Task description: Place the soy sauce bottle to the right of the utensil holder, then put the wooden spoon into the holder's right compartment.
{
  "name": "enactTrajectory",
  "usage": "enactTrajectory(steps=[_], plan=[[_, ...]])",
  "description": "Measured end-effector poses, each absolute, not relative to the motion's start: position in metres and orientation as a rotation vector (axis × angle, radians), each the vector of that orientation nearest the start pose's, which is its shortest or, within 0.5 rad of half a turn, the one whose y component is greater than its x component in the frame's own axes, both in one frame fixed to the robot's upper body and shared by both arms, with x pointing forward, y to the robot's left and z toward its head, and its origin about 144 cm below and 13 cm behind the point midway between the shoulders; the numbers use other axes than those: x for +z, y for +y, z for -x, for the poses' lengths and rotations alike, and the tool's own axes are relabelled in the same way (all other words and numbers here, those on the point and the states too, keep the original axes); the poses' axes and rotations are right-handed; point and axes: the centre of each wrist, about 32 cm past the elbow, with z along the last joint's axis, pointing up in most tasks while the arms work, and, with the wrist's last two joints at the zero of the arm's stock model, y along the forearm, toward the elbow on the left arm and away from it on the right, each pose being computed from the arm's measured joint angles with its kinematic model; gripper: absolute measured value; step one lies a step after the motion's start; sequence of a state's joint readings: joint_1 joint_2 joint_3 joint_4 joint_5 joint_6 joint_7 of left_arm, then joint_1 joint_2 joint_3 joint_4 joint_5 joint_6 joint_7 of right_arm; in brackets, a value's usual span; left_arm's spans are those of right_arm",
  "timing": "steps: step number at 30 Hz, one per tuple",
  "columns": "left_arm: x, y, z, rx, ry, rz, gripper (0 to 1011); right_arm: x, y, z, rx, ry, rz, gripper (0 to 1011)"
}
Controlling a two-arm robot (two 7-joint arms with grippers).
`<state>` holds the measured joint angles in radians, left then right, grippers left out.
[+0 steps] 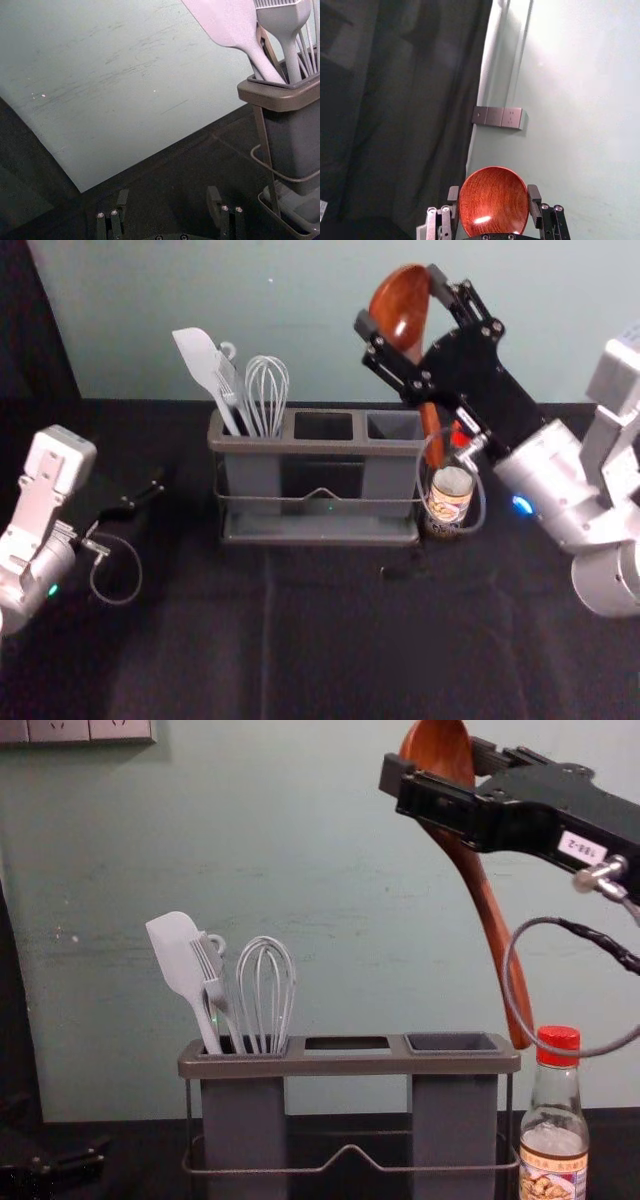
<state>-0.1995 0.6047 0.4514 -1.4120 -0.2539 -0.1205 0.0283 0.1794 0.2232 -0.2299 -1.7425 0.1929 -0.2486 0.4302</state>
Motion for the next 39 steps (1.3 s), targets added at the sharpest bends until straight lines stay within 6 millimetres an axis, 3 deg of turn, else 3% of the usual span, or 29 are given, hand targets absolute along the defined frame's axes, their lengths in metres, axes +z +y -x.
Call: enactTrajectory(steps=[16,39], plan=[[1.14,0.31,-0.489,1.248,-0.285,-0.304,1000,1.241,-0.206,-0.542,-0.807,-0.489,-0.367,837],[1.14,0.31,-0.489,1.248,-0.285,-0.304,1000,1.206,-0.193,-0.565,-0.794,-0.46,-0.4,837]])
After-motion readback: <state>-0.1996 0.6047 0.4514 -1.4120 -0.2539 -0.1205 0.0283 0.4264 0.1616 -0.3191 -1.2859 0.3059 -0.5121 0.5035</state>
